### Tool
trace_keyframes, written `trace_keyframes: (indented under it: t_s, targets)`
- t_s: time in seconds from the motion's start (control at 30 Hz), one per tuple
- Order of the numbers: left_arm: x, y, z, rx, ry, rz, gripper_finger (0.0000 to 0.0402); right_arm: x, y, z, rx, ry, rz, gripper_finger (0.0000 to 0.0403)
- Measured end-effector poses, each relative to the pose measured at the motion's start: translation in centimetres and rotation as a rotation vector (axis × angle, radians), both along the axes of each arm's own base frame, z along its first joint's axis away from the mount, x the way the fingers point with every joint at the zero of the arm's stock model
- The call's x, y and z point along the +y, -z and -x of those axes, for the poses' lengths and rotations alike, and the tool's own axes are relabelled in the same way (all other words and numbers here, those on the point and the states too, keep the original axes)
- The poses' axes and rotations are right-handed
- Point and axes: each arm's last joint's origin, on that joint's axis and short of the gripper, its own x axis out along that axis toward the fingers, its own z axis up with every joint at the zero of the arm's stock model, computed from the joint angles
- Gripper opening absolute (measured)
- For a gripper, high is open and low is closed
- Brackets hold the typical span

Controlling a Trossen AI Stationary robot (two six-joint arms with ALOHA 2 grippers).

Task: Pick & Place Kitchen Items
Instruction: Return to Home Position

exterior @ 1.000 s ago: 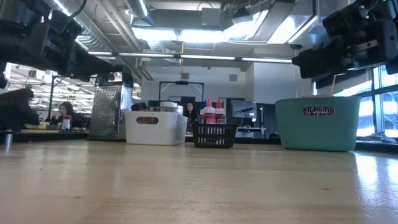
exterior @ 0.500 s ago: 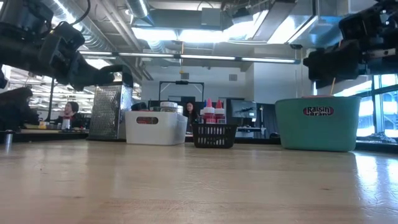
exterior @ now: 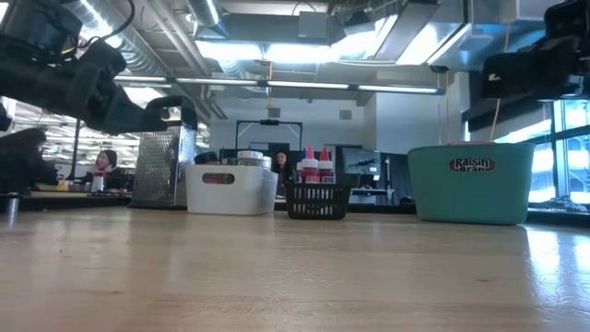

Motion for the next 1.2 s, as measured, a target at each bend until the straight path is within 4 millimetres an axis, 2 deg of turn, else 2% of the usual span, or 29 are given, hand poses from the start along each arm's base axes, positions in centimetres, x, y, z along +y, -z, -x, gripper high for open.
trace_keyframes:
  t_s: [0.17, 0.43, 0.73, 1.2]
  targets:
    - [0.25, 0.01, 0.05, -0.011, -0.026, 0.029, 0.0002, -0.22, 0.05, 1.07, -0.018, 0.057, -0.003, 0.0000]
    - [0.18, 0.12, -0.01, -0.026, 0.001, 0.086, 0.0004, -0.19, 0.02, 1.08, -0.001, 0.046, -0.008, 0.0000]
    - [0.18, 0.17, -0.02, -0.023, 0.001, 0.089, 0.0012, -0.18, 0.01, 1.08, 0.021, 0.039, -0.094, 0.0000]
    - [0.18, 0.17, -0.02, -0.023, 0.000, 0.089, 0.0012, -0.18, -0.01, 1.09, 0.021, 0.039, -0.100, 0.0001]
